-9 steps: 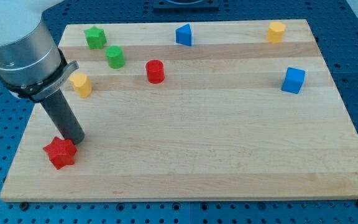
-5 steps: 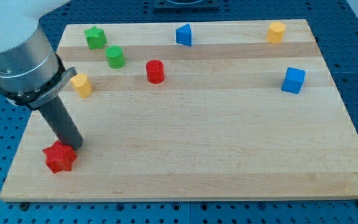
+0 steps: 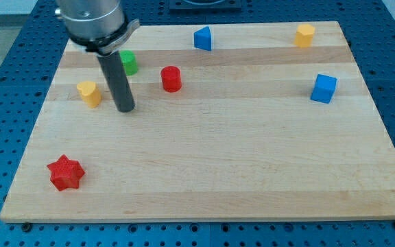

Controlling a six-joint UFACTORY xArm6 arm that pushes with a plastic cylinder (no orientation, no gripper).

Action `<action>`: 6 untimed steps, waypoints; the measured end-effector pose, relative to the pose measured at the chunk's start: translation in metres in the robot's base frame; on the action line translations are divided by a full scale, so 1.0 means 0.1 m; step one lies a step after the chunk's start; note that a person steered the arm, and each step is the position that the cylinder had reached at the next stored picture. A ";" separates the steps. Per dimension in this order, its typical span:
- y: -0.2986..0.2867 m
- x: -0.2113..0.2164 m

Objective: Slide green circle towards bottom center

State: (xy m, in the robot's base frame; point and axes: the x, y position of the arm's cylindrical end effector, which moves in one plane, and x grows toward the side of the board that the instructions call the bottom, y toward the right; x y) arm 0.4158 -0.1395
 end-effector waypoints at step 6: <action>-0.70 -0.79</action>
State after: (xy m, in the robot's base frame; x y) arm 0.3366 -0.2095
